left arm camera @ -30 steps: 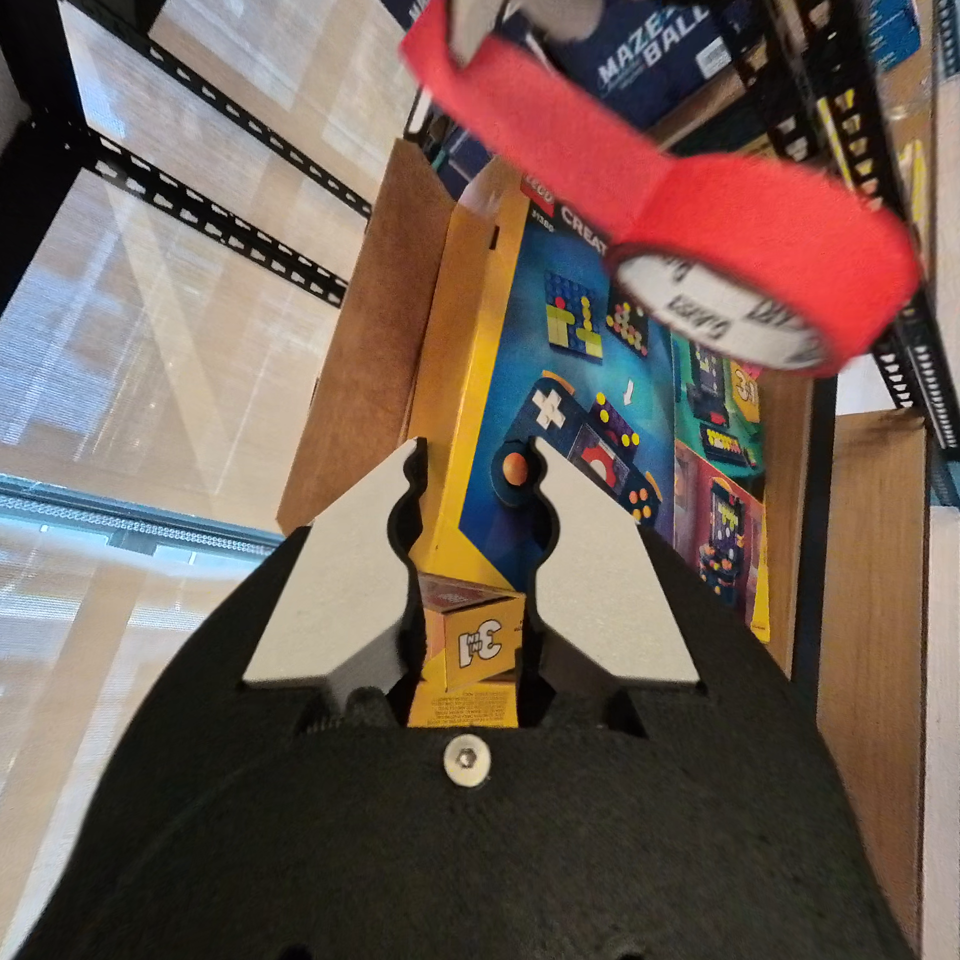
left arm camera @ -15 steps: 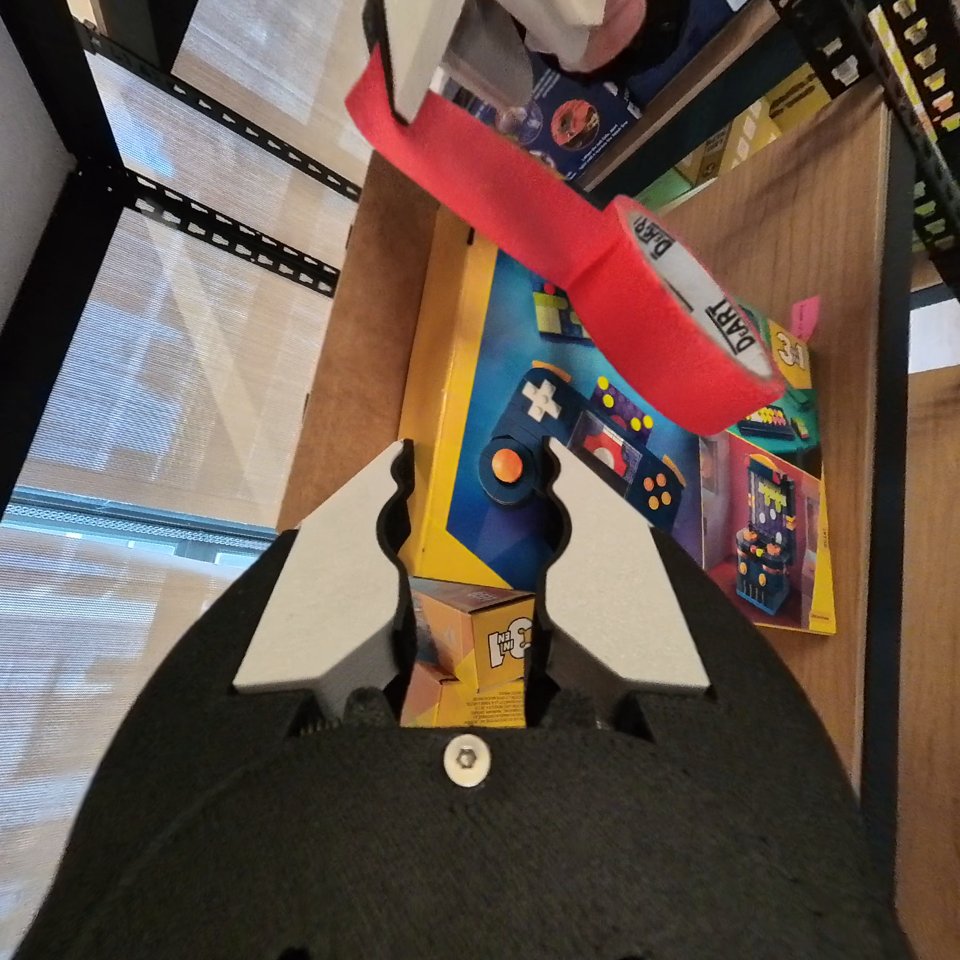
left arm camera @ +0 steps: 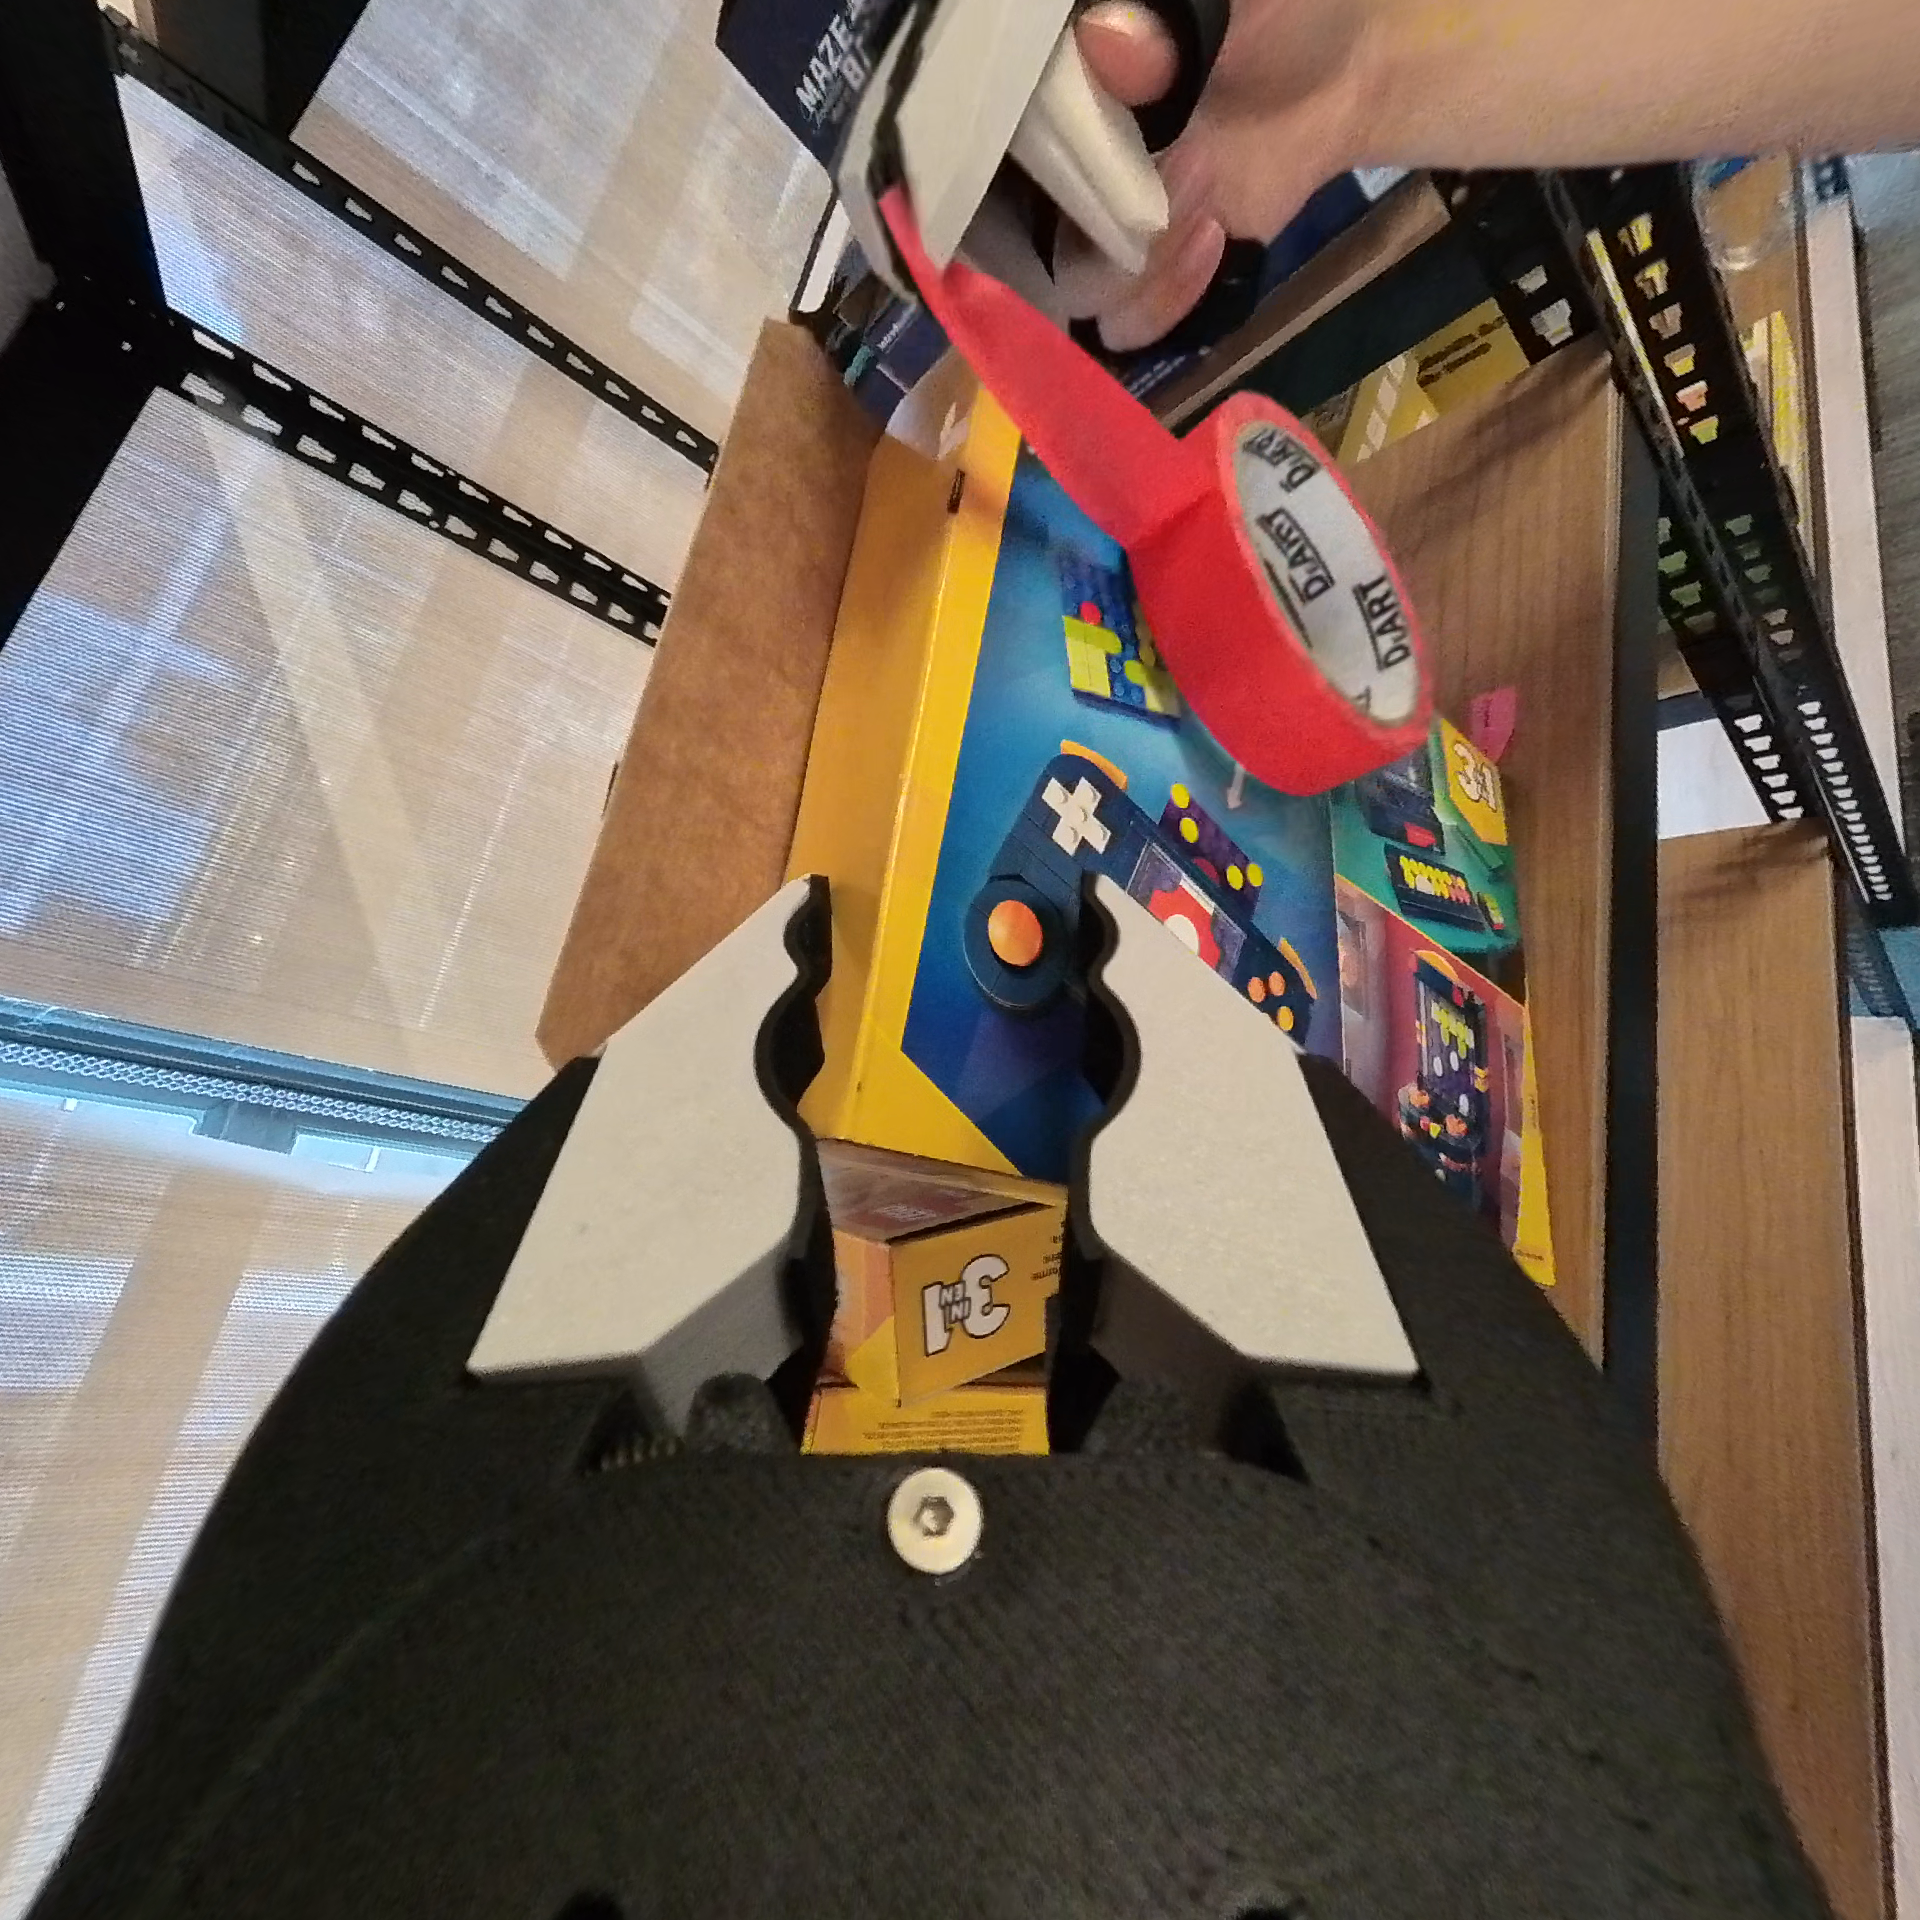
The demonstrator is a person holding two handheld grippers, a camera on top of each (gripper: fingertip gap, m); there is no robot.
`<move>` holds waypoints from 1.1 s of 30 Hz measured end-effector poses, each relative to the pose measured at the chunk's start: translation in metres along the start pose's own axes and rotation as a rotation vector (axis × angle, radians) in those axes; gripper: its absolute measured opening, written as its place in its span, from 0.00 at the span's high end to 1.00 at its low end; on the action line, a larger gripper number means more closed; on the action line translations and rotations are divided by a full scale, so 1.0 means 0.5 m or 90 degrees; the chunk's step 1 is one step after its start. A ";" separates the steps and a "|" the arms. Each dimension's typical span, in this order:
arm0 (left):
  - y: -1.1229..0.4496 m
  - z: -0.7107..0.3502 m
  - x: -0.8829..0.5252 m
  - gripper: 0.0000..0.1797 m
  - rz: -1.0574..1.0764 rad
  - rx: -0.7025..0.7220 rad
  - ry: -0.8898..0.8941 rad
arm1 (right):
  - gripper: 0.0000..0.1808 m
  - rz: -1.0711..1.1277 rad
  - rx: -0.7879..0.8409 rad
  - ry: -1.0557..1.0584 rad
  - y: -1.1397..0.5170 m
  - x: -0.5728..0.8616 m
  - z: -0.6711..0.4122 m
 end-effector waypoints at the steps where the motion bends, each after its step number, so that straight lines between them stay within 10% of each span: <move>1: -0.001 0.001 -0.001 0.73 0.001 -0.003 0.000 | 1.00 -0.013 0.003 -0.010 0.001 0.004 0.004; 33: 0.024 -0.081 -0.080 0.76 -0.015 0.040 -0.038 | 1.00 -0.089 0.011 -0.101 0.011 0.058 0.049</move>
Point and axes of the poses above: each gripper's, where its closed fingertips meet, y back along the fingers, z out of its underside, x = y × z across the jaws, the point moved 6 cm from there along y, back along the fingers, and after that the axes turned 13 degrees about z, right-handed, at the moved point
